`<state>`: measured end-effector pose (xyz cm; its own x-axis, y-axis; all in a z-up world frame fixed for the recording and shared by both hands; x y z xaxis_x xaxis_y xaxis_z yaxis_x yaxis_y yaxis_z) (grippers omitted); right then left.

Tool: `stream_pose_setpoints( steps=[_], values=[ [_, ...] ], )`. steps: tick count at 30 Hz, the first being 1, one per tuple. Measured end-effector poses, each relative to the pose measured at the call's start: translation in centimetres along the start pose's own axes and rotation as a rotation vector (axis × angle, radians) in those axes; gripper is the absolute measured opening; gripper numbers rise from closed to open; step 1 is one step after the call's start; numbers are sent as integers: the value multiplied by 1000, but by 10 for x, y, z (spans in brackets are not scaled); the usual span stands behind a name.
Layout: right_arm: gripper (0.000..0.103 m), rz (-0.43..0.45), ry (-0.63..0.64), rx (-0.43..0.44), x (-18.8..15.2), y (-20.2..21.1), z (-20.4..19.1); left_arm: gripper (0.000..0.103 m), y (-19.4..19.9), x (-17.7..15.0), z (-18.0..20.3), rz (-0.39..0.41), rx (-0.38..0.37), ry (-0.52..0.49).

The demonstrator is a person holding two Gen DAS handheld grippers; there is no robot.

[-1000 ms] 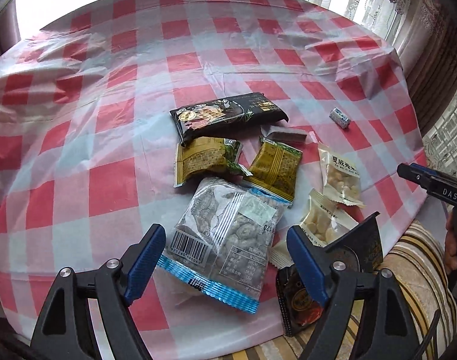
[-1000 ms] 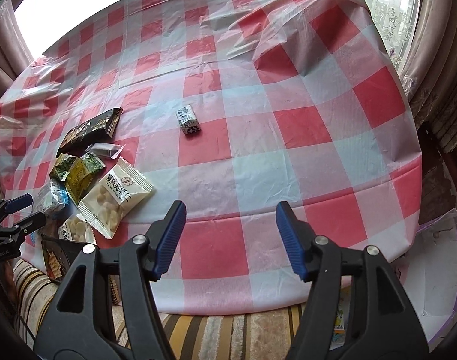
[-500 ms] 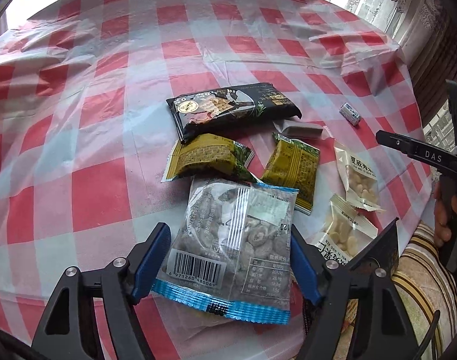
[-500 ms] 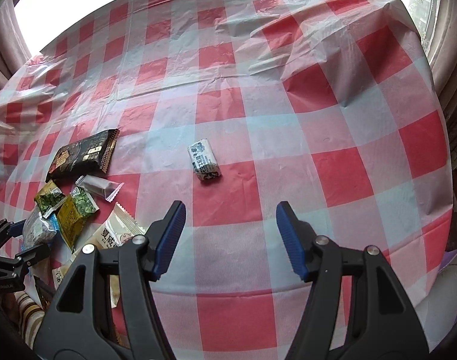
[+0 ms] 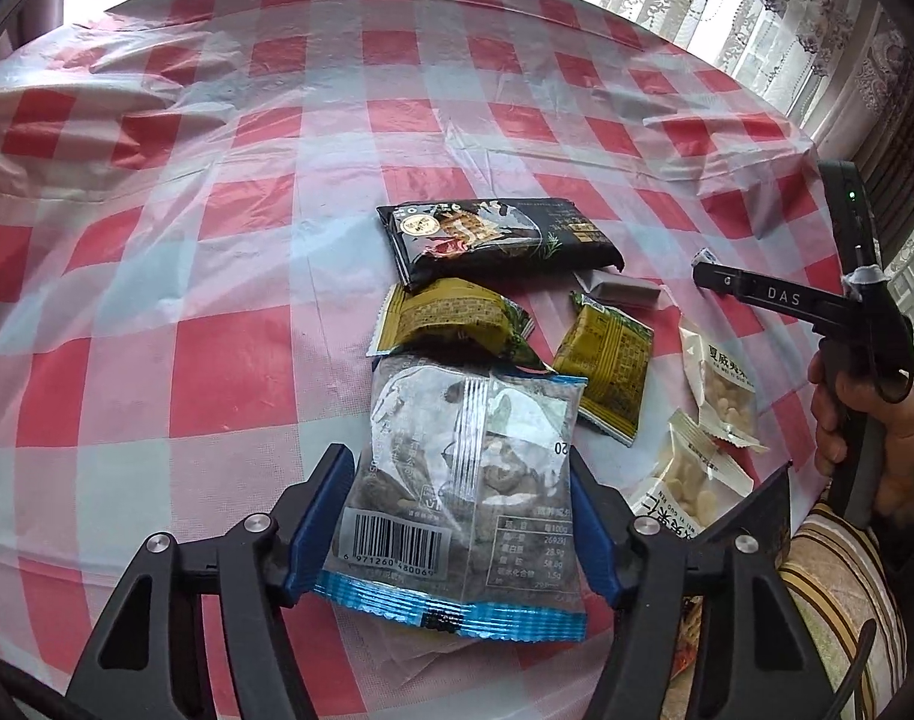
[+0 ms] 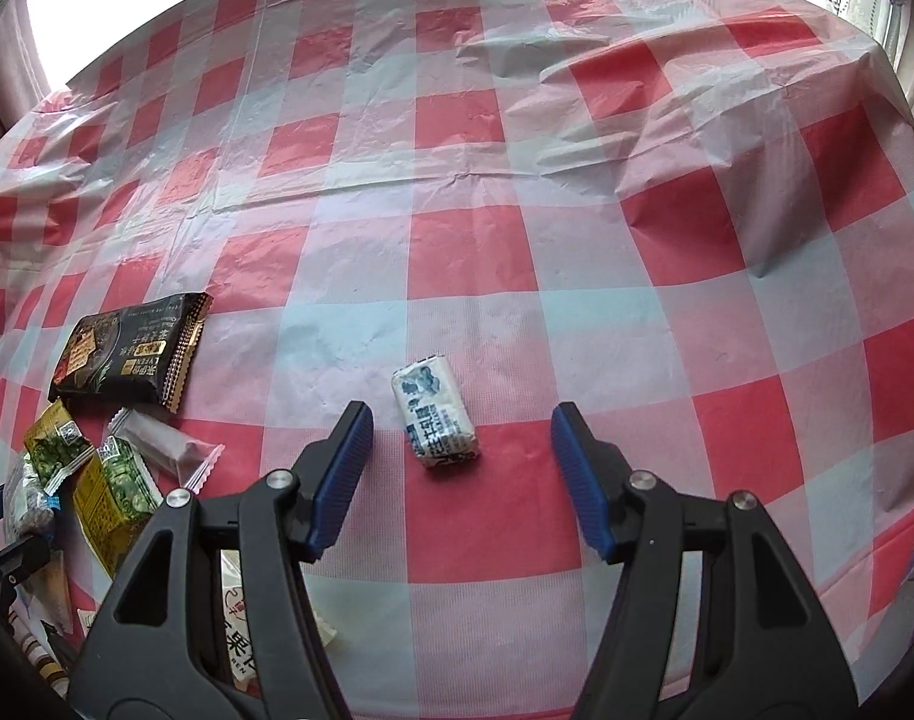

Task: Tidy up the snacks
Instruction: 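Grasp the small white candy with the right gripper while the left gripper grasps the clear nut bag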

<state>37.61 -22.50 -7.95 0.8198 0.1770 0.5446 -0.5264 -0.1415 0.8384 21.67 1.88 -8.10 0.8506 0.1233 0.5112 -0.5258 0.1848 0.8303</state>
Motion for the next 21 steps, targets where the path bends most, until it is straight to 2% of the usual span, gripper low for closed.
stream_pose_setpoints(
  steps=[4,7,12,21],
  values=[
    [45,12,3,-13,6,-2,1,67,6,-2,-11,24,43,62],
    [23,23,25,-7,6,-1,-3,67,12,-1,-20,49,63,107],
    [23,19,36,7,-1,4,-4,66,22,1,-28,85,101,142],
    [23,36,-5,30,-15,39,13,66,48,11,-11,158,129,115]
  ],
)
Point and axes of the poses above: each gripper's, at about its wrist camera, not at the fingertips, and y roughly against the way its jaws point, z to its right, x to its top, the point moved 6 cm from there along -y, roughly the way its jaws point, and after that the axes turned 2 degrees about -x, right-handed, at the moved point
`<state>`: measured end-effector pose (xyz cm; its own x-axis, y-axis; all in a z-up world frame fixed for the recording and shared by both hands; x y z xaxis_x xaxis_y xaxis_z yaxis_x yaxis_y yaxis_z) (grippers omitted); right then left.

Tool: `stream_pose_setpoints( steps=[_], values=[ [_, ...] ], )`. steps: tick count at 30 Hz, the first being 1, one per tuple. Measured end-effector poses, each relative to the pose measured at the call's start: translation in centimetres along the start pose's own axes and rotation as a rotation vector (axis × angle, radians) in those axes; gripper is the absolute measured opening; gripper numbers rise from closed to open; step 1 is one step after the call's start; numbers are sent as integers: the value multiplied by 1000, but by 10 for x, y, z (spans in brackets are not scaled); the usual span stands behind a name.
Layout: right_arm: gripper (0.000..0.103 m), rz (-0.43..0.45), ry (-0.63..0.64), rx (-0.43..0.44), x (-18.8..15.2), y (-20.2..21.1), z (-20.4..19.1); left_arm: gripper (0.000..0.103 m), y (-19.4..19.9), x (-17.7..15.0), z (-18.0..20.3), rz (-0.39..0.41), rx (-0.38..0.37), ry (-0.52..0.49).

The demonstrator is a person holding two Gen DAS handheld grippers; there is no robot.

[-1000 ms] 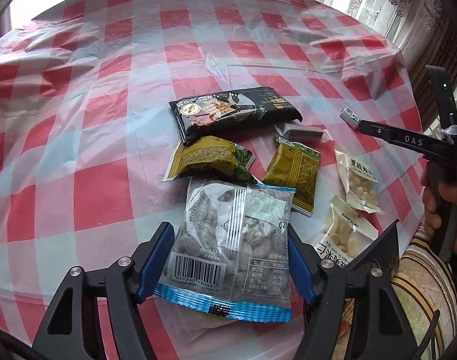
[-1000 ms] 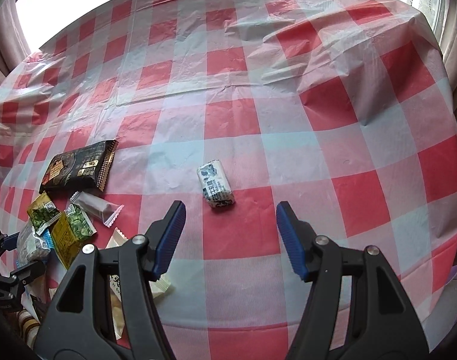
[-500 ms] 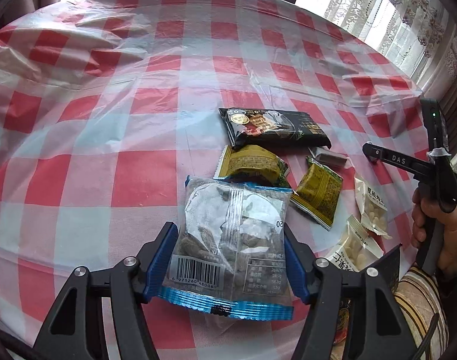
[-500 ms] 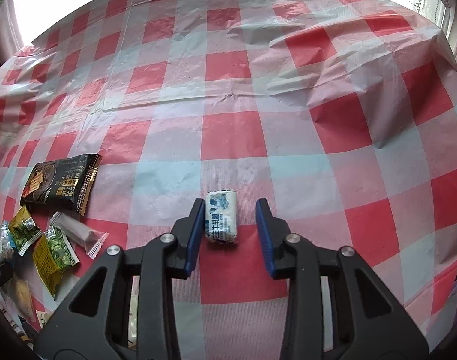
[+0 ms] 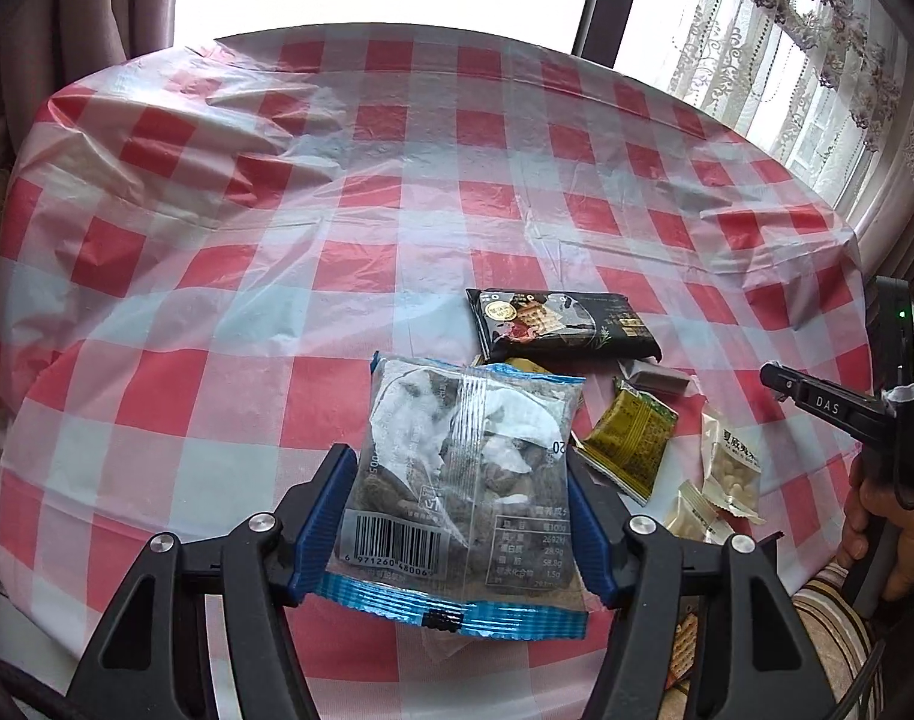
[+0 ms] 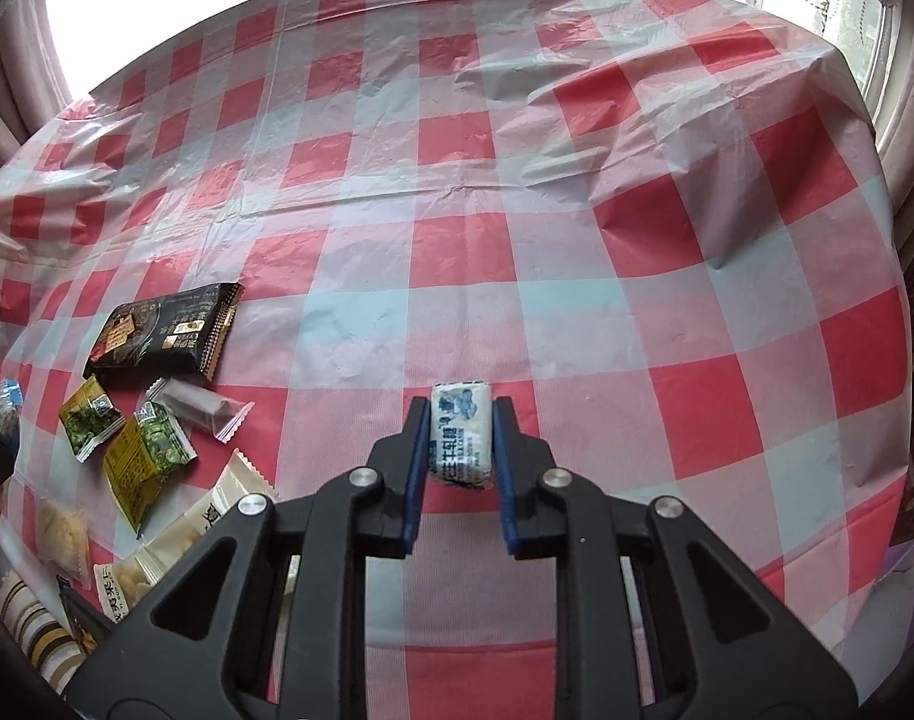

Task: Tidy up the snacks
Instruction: 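Grasp the small white candy with the right gripper while the left gripper grasps the clear nut bag, then carry both snacks to the white box and open both grippers to drop them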

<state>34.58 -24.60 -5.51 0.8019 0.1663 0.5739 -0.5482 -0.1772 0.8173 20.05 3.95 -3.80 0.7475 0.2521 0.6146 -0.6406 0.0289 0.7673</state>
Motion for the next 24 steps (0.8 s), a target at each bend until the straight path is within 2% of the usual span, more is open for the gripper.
stream_pose_setpoints(
  steps=[5,13,24],
  values=[
    [23,15,-28,7,-13,26,13,66,12,1,19,14,-33,-9],
    [23,29,-83,-2,-42,65,46,66,25,-4,73,22,-103,-87],
    [23,28,-179,-55,-92,100,108,66,29,-20,159,-19,-221,-212]
  ],
)
Point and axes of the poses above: each gripper's, at about its wrist camera, not at the fingertips, and y roughly against the way its jaws point, z to its right, x to its top, the point moved 6 cm from there along -y, roughly the way its jaws point, and after that the axes turned 2 degrees about -x, right-handed, at the moved point
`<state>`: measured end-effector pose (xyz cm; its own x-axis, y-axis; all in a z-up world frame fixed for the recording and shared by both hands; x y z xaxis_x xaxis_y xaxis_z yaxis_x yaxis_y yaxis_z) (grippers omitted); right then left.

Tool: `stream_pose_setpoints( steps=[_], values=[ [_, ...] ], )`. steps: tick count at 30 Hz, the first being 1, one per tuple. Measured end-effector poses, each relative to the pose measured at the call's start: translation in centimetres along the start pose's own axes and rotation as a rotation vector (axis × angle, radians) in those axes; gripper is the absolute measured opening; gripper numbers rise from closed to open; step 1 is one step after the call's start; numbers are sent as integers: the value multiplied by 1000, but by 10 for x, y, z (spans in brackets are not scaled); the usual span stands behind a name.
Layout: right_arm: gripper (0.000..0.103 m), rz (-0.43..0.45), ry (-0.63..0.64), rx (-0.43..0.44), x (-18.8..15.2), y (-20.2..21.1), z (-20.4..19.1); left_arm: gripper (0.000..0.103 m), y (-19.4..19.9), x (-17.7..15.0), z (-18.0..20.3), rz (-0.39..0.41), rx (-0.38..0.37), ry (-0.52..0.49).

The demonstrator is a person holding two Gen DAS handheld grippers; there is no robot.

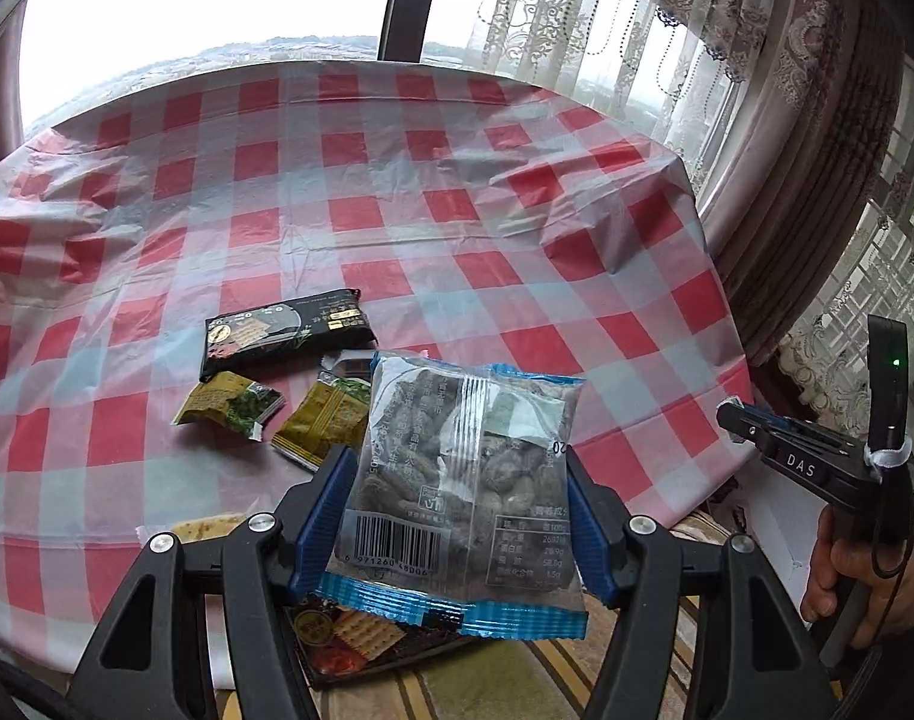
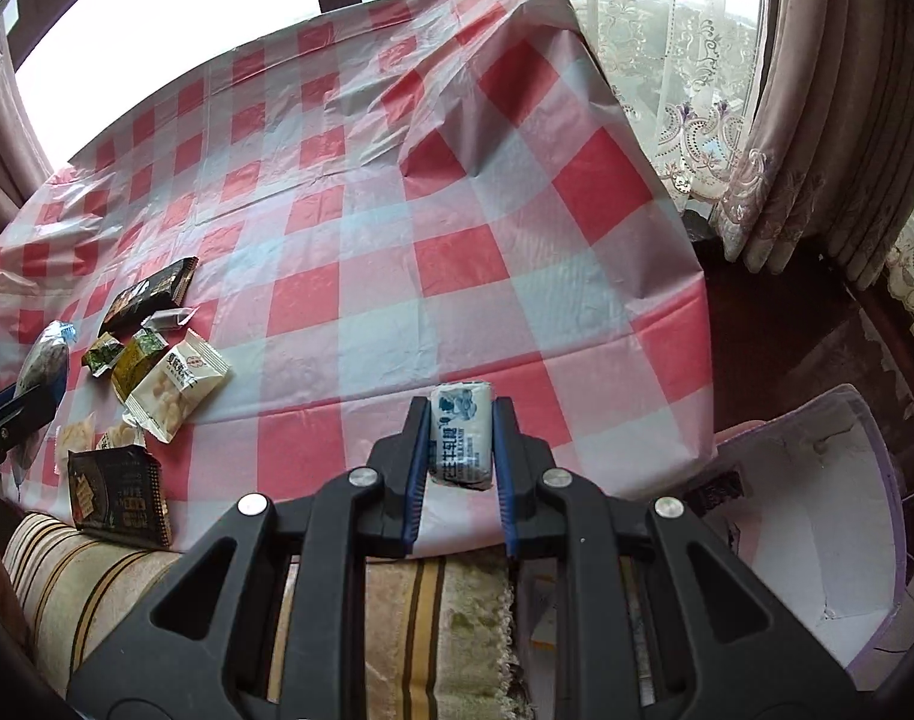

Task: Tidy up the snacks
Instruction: 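Carry both snacks to the white box and open both grippers to drop them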

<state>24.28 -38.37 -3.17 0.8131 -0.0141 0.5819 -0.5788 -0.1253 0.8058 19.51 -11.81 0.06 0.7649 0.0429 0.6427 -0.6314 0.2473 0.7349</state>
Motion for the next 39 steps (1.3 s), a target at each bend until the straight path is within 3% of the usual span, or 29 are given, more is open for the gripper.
stream_pose_setpoints(
  steps=[13,22,26,28,30,39],
  values=[
    [23,-24,-149,-79,-41,18,96,66,-32,-8,139,-99,-205,-199],
    [23,-16,-255,-135,-54,28,150,66,-52,-28,221,-181,-305,-344],
    [24,-10,-289,-153,-55,32,166,69,-56,-31,241,-199,-388,-357],
    [30,-18,-307,-160,-57,32,171,70,-58,-30,246,-209,-417,-351],
    [43,-13,-316,-155,-56,32,172,74,-59,-29,245,-206,-409,-338],
    [50,-18,-294,-127,-52,30,161,74,-58,-27,228,-206,-397,-283]
  ],
)
Point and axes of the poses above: each gripper's, at about its wrist camera, not at the fingertips, and y roughly against the way its jaws point, z to its right, x to its top, the point moved 6 cm from there along -y, roughly the way its jaws point, and after that the axes turned 2 degrees about -x, right-handed, at the moved point
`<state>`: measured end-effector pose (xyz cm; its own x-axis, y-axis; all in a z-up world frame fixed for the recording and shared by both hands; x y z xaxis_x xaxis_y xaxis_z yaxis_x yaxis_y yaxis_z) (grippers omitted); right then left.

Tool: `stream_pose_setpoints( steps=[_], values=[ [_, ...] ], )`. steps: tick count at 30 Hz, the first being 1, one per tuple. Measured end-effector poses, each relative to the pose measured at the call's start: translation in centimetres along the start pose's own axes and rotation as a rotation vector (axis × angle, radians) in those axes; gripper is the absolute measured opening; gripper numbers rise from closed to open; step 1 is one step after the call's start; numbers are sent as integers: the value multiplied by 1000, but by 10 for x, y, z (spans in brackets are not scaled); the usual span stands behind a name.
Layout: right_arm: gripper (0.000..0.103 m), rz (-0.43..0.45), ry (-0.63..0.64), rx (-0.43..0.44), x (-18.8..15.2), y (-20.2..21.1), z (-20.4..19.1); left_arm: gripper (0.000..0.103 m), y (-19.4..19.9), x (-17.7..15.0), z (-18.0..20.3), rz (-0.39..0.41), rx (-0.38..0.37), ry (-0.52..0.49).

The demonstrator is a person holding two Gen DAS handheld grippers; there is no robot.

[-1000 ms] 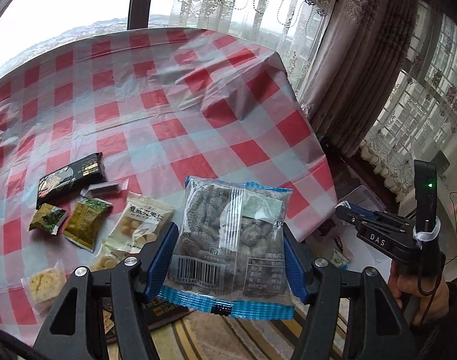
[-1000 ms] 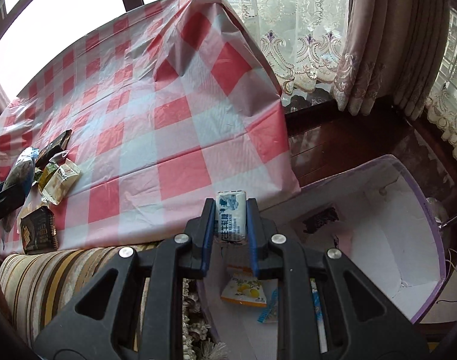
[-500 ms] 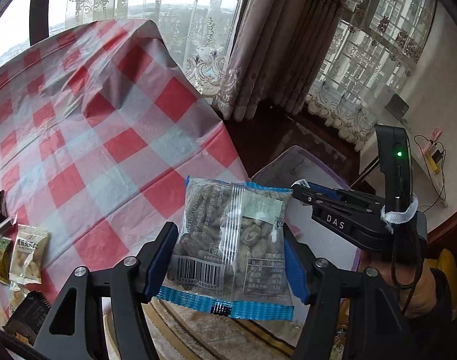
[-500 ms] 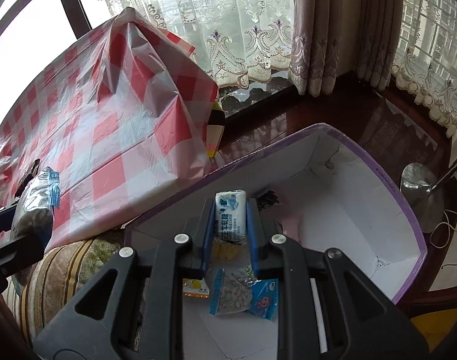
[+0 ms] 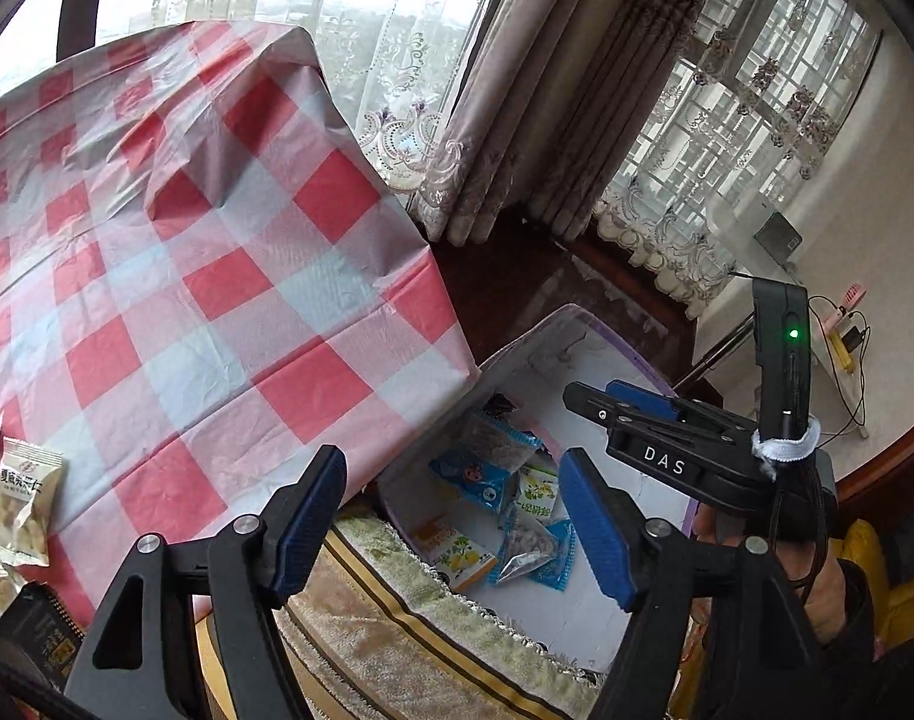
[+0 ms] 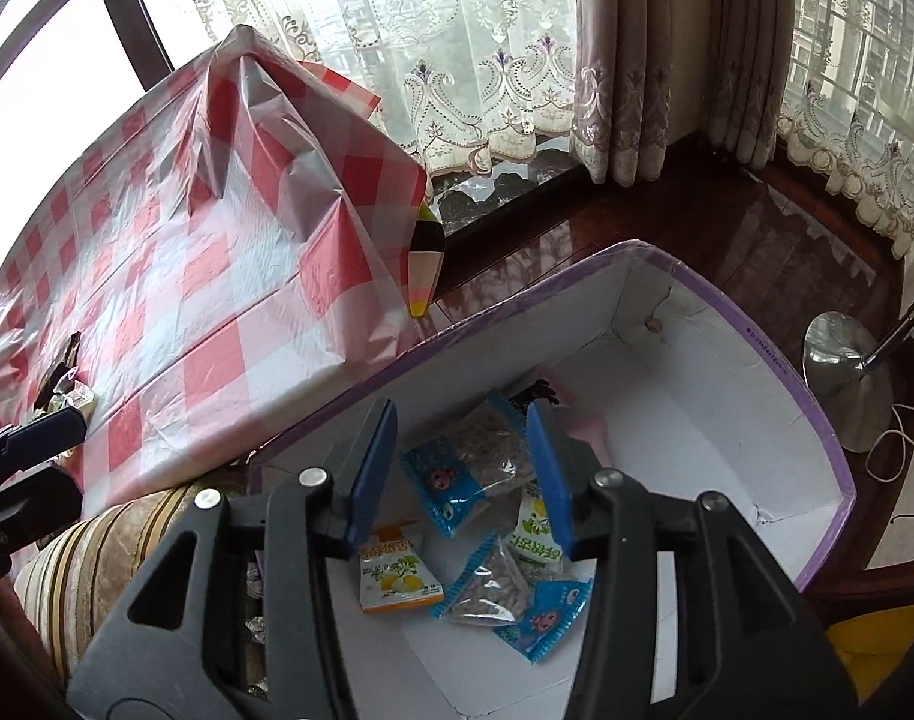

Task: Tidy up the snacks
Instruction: 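Carry both snacks to the white box and open both grippers to drop them, then move both tools back over the remaining snacks on the table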

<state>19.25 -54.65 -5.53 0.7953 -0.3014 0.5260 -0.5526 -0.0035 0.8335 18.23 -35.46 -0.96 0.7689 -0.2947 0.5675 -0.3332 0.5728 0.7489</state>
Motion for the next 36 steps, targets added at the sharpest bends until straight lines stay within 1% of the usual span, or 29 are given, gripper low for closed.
stream_pose_setpoints(
  steps=[7,11,15,20,27,32,36],
  values=[
    [53,-4,40,25,-1,3,-22,74,9,-5,-12,13,14,34],
    [53,-4,72,42,0,6,-41,74,18,-9,-26,28,29,74],
    [58,-4,107,67,-2,9,-63,74,29,-14,-44,46,42,124],
    [58,-11,158,95,-6,11,-92,74,46,-23,-67,71,55,196],
    [61,-25,222,142,-16,17,-134,74,73,-40,-98,108,86,272],
    [63,-44,279,174,-26,19,-164,74,99,-57,-122,138,129,312],
    [63,-49,323,174,-30,20,-184,74,122,-76,-148,158,172,360]
  ],
)
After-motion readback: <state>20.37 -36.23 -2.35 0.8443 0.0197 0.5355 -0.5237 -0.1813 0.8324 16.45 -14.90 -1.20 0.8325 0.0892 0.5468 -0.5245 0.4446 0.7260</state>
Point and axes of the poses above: each gripper's, at about its wrist camera, not at the fingertips, and y roughly against the way its jaws point, z to its right, x to its top, the point moved 6 cm from there along -y, roughly the way its jaws point, and after that the axes turned 2 degrees about -x, right-handed, at the moved point
